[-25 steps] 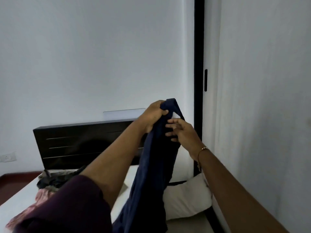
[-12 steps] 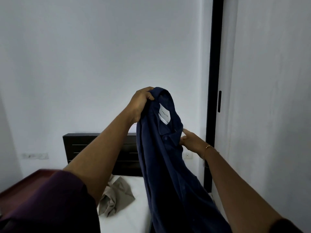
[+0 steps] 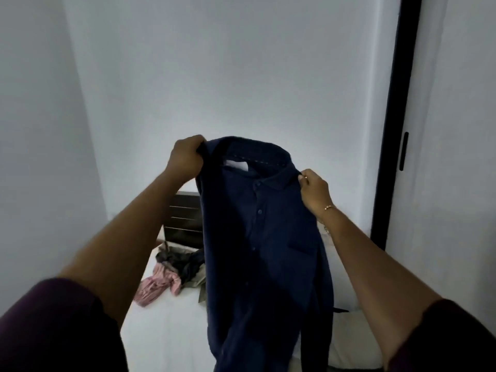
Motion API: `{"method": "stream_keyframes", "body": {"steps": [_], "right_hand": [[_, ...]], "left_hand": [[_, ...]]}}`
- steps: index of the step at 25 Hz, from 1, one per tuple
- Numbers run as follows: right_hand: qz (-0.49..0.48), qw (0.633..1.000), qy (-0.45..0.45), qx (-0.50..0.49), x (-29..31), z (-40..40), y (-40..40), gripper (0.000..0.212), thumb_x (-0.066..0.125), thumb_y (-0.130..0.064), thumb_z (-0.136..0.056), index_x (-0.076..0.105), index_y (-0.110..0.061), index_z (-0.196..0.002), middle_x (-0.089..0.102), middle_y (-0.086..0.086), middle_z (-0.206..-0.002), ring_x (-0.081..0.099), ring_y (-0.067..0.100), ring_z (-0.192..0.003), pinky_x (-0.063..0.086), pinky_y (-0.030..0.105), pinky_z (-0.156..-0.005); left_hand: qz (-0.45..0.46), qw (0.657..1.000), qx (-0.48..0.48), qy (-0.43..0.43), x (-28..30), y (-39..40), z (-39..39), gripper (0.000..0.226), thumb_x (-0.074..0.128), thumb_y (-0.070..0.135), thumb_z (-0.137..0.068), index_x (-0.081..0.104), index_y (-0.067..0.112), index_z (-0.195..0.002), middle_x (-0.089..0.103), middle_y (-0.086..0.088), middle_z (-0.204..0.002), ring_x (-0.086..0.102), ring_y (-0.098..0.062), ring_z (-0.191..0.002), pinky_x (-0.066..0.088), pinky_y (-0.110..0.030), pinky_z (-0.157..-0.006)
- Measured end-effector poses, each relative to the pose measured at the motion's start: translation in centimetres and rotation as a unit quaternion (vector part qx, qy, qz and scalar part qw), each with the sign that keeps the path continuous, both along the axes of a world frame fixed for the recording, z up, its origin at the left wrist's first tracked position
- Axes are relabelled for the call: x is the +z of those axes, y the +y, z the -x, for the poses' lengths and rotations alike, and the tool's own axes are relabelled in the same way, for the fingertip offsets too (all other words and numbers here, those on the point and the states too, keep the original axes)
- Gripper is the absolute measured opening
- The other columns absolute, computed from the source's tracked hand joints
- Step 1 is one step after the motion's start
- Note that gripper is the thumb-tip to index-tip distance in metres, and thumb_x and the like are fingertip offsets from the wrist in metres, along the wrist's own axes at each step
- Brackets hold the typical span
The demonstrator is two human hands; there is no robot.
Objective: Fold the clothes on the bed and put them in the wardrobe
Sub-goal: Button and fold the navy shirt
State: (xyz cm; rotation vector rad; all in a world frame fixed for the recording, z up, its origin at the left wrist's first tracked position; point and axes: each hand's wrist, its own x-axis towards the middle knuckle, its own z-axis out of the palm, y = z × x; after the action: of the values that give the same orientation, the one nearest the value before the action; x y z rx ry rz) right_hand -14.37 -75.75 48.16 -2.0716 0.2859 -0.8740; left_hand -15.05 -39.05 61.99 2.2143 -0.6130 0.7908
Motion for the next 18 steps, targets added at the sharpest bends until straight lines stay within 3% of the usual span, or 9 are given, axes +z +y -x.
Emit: {"method": "stream_keyframes", "body": {"steps": [3, 6, 7, 8, 9, 11, 13, 16, 18], "right_hand": [[0.052, 0.996, -0.009, 0.074, 2.7, 0.2, 5.9, 0.025, 0.068, -0.017, -0.129, 0.085, 0.0, -0.12, 0.085, 0.017, -0.106, 0.071, 0.027, -0.094, 0.056, 0.041, -0.093], [0.004, 0.957, 0.093, 0.276, 3.8, 1.5, 11.5, 0.018, 0.086, -0.022, -0.122, 0.092, -0.006, -0.126, 0.093, 0.01, -0.123, 0.085, 0.026, -0.113, 0.067, 0.039, -0.1], [-0.05, 0.923, 0.151, 0.351, 4.3, 1.9, 12.5, 0.014, 0.088, -0.022, -0.122, 0.091, -0.011, -0.128, 0.093, 0.003, -0.116, 0.086, 0.02, -0.1, 0.071, 0.031, -0.091], [-0.091, 0.884, 0.199, 0.414, 4.8, 1.9, 13.4, 0.01, 0.085, -0.022, -0.124, 0.09, -0.016, -0.13, 0.092, -0.002, -0.106, 0.077, 0.012, -0.078, 0.069, 0.02, -0.071], [-0.113, 0.848, 0.23, 0.464, 5.2, 1.7, 14.2, 0.01, 0.079, -0.019, -0.127, 0.087, -0.019, -0.133, 0.092, -0.004, -0.1, 0.058, 0.004, -0.06, 0.057, 0.011, -0.05], [-0.115, 0.801, 0.247, 0.533, 5.6, 0.3, 16.1, 0.024, 0.064, -0.01, -0.133, 0.082, -0.021, -0.144, 0.096, 0.003, -0.108, 0.032, 0.0, -0.053, 0.037, 0.004, -0.034], [-0.094, 0.785, 0.234, 0.566, 5.6, -1.2, 19.3, 0.033, 0.057, -0.007, -0.134, 0.081, -0.021, -0.152, 0.094, 0.004, -0.11, 0.043, 0.002, -0.055, 0.046, 0.006, -0.036], [-0.027, 0.791, 0.218, 0.571, 3.9, -2.1, 26.5, 0.041, 0.059, -0.003, -0.132, 0.08, -0.022, -0.161, 0.092, 0.009, -0.132, 0.08, 0.012, -0.073, 0.07, 0.012, -0.056], [-0.019, 0.783, 0.21, 0.585, 2.2, -2.4, 32.0, 0.048, 0.06, 0.006, -0.129, 0.077, -0.013, -0.169, 0.088, 0.016, -0.142, 0.088, 0.018, -0.077, 0.076, 0.023, -0.071]], "left_hand": [[0.053, 0.986, 0.154, -0.032, -3.6, 5.3, 1.9, 0.025, 0.041, 0.007, -0.094, 0.055, 0.016, -0.112, 0.067, -0.015, -0.1, 0.062, -0.04, -0.086, 0.051, -0.044, -0.073], [0.13, 0.965, 0.226, -0.019, -4.3, 10.3, 5.2, 0.024, 0.035, 0.012, -0.1, 0.051, 0.013, -0.117, 0.065, -0.019, -0.105, 0.06, -0.039, -0.087, 0.051, -0.047, -0.073], [0.158, 0.961, 0.226, -0.022, -3.8, 11.4, 6.1, 0.024, 0.033, 0.012, -0.1, 0.05, 0.014, -0.118, 0.064, -0.017, -0.106, 0.06, -0.037, -0.087, 0.051, -0.046, -0.073], [0.182, 0.956, 0.228, -0.031, -3.0, 12.5, 6.9, 0.025, 0.033, 0.013, -0.101, 0.049, 0.015, -0.119, 0.064, -0.016, -0.106, 0.06, -0.035, -0.088, 0.051, -0.045, -0.073], [0.201, 0.95, 0.232, -0.048, -1.9, 13.6, 7.5, 0.025, 0.033, 0.013, -0.101, 0.049, 0.015, -0.12, 0.064, -0.016, -0.107, 0.06, -0.033, -0.089, 0.05, -0.043, -0.074], [0.237, 0.94, 0.231, -0.075, -0.2, 15.6, 8.3, 0.024, 0.038, 0.012, -0.1, 0.051, 0.015, -0.12, 0.065, -0.018, -0.108, 0.061, -0.029, -0.089, 0.05, -0.039, -0.073], [0.233, 0.945, 0.213, -0.084, 1.0, 16.9, 8.9, 0.023, 0.04, 0.013, -0.101, 0.054, 0.018, -0.119, 0.065, -0.018, -0.108, 0.06, -0.026, -0.085, 0.051, -0.036, -0.07], [0.142, 0.962, 0.214, -0.091, 1.2, 17.0, 9.0, 0.023, 0.039, 0.013, -0.103, 0.054, 0.02, -0.12, 0.066, -0.016, -0.104, 0.063, -0.029, -0.084, 0.052, -0.034, -0.068], [0.103, 0.962, 0.232, -0.103, 0.7, 17.2, 9.2, 0.023, 0.041, 0.014, -0.102, 0.053, 0.019, -0.121, 0.067, -0.014, -0.099, 0.065, -0.031, -0.083, 0.051, -0.034, -0.067]]}}
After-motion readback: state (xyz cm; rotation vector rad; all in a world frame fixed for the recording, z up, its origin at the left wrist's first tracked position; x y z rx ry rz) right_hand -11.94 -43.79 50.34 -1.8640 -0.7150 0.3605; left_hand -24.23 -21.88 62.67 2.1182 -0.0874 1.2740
